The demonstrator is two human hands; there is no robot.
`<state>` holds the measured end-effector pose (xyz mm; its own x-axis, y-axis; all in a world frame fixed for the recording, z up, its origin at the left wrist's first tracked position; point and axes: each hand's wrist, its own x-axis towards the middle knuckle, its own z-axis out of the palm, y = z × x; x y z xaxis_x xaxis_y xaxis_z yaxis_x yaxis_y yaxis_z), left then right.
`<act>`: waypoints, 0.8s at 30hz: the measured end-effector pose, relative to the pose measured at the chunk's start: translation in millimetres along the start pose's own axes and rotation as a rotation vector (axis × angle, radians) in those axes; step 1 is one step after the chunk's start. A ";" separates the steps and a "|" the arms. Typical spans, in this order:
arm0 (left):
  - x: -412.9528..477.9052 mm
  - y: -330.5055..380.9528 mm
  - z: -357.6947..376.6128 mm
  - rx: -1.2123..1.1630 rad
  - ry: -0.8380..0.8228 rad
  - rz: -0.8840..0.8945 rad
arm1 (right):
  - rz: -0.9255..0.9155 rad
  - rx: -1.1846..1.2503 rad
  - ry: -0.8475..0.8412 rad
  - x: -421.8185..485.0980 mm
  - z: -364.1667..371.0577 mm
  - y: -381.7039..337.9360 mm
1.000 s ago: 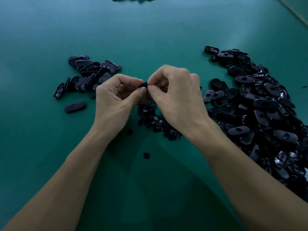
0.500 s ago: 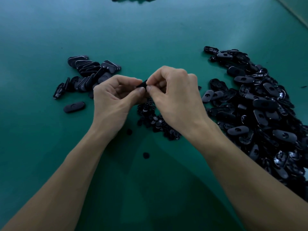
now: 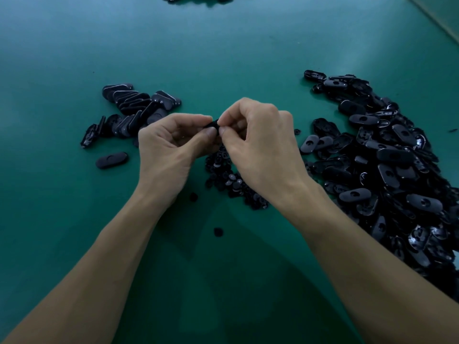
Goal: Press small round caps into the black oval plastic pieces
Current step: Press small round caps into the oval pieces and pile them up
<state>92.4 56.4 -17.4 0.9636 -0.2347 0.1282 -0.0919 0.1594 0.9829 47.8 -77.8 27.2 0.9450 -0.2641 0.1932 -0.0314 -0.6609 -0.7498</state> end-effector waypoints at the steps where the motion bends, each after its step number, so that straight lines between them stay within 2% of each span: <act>1: 0.2 -0.1 -0.3 0.000 -0.002 0.000 | 0.000 0.003 -0.001 0.4 -0.1 -0.2; 14: 2.3 -0.2 -3.5 0.014 0.000 -0.012 | -0.041 0.053 0.026 -2.6 5.7 0.5; 19: 2.9 -2.1 -3.7 -0.009 0.008 -0.029 | 0.035 0.236 -0.003 -2.5 5.2 4.5; 24: 3.4 -3.2 -5.0 -0.026 -0.003 -0.030 | 0.003 0.211 -0.016 -0.1 1.8 6.6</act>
<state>97.3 59.8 -20.8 0.9650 -0.2425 0.0994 -0.0568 0.1767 0.9826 48.1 -80.9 21.0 0.9500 -0.2534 0.1825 0.0334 -0.4984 -0.8663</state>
